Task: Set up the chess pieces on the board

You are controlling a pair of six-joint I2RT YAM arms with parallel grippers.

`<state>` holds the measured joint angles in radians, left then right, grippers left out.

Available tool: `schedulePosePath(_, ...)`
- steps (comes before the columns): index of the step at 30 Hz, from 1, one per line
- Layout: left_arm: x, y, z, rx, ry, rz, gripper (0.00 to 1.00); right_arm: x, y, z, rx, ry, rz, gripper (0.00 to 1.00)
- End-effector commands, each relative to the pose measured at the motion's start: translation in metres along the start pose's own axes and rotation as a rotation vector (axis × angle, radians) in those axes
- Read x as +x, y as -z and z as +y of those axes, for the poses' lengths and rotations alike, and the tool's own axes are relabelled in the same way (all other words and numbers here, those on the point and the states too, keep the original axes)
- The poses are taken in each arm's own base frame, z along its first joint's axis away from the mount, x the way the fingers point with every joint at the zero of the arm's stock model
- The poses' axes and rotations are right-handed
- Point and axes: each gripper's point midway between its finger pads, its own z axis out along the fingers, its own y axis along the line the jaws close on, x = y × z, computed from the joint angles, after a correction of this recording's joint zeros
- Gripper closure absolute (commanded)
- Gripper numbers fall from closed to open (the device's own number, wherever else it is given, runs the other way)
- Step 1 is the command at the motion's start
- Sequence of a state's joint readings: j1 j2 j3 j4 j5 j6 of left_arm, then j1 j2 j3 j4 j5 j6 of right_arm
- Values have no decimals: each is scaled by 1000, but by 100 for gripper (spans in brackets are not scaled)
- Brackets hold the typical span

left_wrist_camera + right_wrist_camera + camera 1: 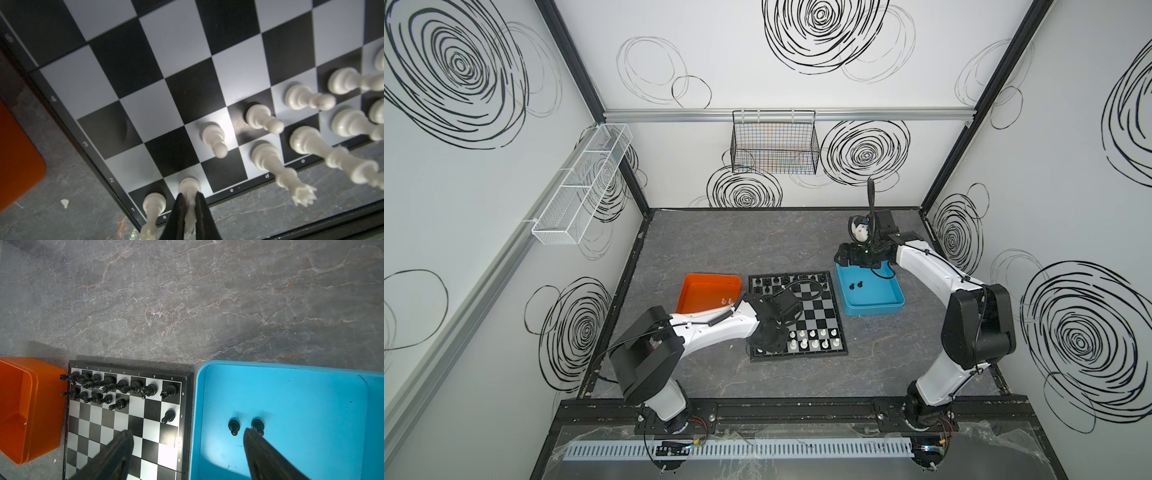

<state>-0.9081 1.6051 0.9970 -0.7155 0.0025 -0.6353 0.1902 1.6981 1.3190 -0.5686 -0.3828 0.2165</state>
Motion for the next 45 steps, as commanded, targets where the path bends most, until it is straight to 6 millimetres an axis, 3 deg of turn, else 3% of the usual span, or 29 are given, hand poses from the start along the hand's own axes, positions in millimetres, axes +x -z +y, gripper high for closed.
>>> schedulePosePath(1, -2, -1, 1, -25, -15, -4, 85, -4, 3, 0, -4, 14, -19, 13)
schedulePosePath(20, 0, 3, -3, -15, -23, -2, 77, -5, 4, 0, 1, 16, -24, 12)
schedulePosePath(32, -19, 43, -13, -9, -45, -60, 65, -18, 25, -3, 28, 10, -71, 12)
schedulePosePath(40, -47, 77, -2, -11, -30, -136, 55, -21, 42, -34, 118, -67, -89, 12)
schedulePosePath(43, -53, 78, 9, -17, -30, -144, 55, -18, 43, -38, 121, -75, -91, 12)
schedulePosePath(45, -49, 68, 18, -26, -29, -118, 55, -17, 42, -39, 120, -77, -90, 12)
